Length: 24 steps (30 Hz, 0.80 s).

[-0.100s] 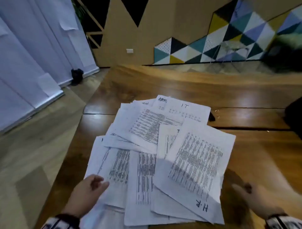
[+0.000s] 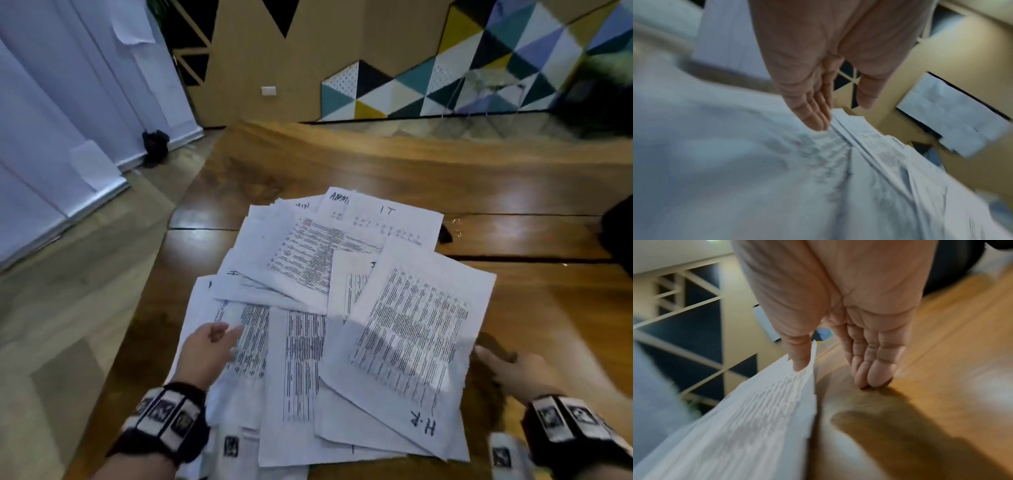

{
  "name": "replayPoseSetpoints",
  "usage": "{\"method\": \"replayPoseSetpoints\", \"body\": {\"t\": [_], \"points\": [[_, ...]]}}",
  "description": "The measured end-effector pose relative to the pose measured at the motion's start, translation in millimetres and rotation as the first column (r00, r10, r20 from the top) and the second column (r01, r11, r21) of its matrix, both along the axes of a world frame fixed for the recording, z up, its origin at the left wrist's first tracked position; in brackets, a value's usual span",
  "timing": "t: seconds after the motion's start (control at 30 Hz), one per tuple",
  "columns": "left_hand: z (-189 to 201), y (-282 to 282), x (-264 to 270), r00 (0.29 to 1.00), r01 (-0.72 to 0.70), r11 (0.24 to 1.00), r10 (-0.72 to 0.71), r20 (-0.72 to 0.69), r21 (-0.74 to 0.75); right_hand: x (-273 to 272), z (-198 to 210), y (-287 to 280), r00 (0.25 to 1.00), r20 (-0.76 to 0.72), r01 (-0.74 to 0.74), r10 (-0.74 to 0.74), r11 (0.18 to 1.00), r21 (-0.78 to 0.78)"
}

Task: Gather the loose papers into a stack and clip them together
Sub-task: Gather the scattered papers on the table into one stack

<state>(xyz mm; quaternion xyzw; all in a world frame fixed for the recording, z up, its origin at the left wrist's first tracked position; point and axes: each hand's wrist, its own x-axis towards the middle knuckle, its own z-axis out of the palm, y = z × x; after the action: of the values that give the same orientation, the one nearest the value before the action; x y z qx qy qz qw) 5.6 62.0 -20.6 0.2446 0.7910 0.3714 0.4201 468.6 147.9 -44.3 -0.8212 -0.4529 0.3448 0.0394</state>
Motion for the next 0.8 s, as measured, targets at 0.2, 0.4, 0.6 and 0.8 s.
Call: {"method": "replayPoseSetpoints", "body": {"t": [0.2,0.4,0.6,0.8], "points": [[-19,107,17,0.845,-0.372,0.926,0.367,0.388,-0.065,-52,7,51,0.999,-0.030,0.015,-0.017,0.999,-0.050],[-11,154,44,0.915,-0.385,0.904,0.401,0.054,-0.185,-93,-1,65,0.990,-0.045,-0.141,0.137,0.985,-0.104],[8,165,49,0.977,-0.129,0.987,0.110,-0.185,-0.098,-87,-4,63,0.978,-0.175,-0.118,0.115,0.993,-0.004],[12,160,-17,0.963,0.071,0.975,-0.122,-0.240,-0.211,-51,1,68,0.971,-0.239,0.058,-0.032,0.993,0.104]]}}
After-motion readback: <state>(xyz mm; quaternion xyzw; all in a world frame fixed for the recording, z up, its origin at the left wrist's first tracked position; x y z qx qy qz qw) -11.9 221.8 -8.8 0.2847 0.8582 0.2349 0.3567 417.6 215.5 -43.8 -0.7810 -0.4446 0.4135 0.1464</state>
